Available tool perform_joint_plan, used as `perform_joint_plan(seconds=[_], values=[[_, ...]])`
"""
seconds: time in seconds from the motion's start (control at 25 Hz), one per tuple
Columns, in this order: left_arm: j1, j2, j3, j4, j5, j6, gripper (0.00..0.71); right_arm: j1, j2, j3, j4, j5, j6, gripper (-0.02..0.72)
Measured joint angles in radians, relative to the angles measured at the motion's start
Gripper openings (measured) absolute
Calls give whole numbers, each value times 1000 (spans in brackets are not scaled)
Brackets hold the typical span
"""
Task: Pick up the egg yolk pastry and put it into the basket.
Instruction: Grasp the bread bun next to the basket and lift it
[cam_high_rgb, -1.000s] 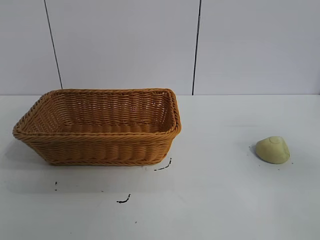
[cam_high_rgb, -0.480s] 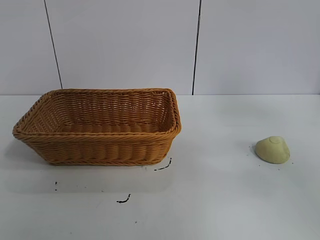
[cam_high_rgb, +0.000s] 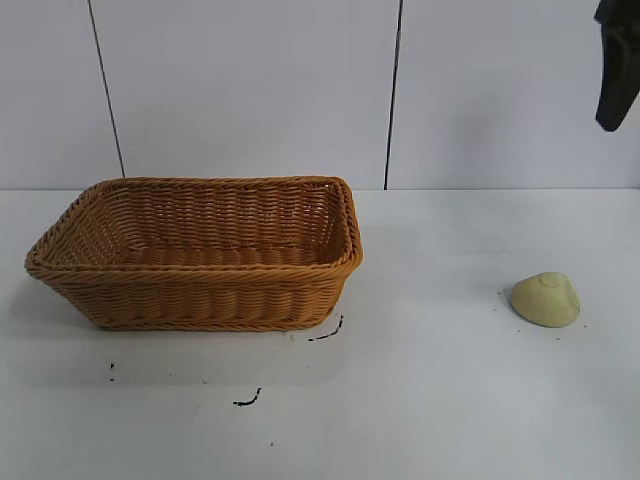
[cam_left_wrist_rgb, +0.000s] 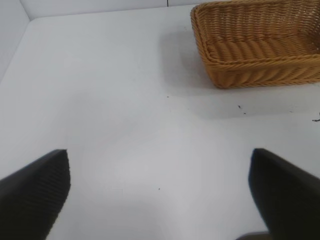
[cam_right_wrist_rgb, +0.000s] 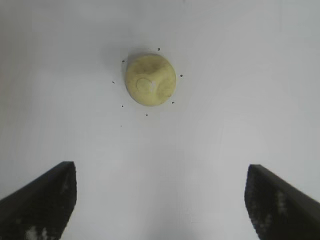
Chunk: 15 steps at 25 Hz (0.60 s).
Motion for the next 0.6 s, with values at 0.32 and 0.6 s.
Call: perform_joint_plan(seconds=[0.32, 0.6], values=[[0, 0, 0, 0, 0, 0, 697, 0, 77, -7, 1, -38, -33, 654], [0, 0, 0, 0, 0, 0, 697, 42, 102, -7, 12, -48, -44, 654]])
